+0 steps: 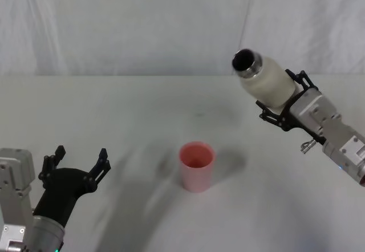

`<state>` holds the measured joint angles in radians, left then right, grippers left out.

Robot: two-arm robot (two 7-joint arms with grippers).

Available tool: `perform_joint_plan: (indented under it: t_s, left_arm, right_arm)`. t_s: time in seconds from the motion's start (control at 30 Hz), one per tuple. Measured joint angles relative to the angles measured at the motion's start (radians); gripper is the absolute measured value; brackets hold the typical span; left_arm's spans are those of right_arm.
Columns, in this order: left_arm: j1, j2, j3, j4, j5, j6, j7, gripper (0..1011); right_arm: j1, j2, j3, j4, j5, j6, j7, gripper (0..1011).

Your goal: Grasp the thermos with one hand and pour water into the cup lid.

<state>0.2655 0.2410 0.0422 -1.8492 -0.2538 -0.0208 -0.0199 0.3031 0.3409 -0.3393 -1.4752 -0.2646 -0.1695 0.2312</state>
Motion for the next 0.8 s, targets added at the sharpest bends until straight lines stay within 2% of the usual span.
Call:
perform_joint_plan:
  t_s: [0.07,0.4,0.43,0.53,0.8]
  left_arm:
    - [0.0,0.0,0.0,0.0,0.0,0.0,0.0,1001]
    - [0.0,0.0,0.0,0.0,0.0,0.0,0.0,1001]
    - [0.0,0.0,0.0,0.0,0.0,0.0,0.0,1001]
    - [0.0,0.0,0.0,0.0,0.0,0.0,0.0,1001]
    - [0.0,0.0,0.0,0.0,0.0,0.0,0.0,1001]
  right_arm:
    - [-0.007,-0.009,0.02,-0.003,0.044,0.01,0.015,959]
    - [-0.03,-0.043,0.082,-0.017,0.198,0.054,0.058,959]
    - [-0.03,-0.043,0.082,-0.017,0.198,0.054,0.058,959]
    - [-0.038,-0.052,0.101,-0.022,0.248,0.07,0.066,959]
    - [-0.055,-0.056,0.124,-0.033,0.315,0.098,0.073,960]
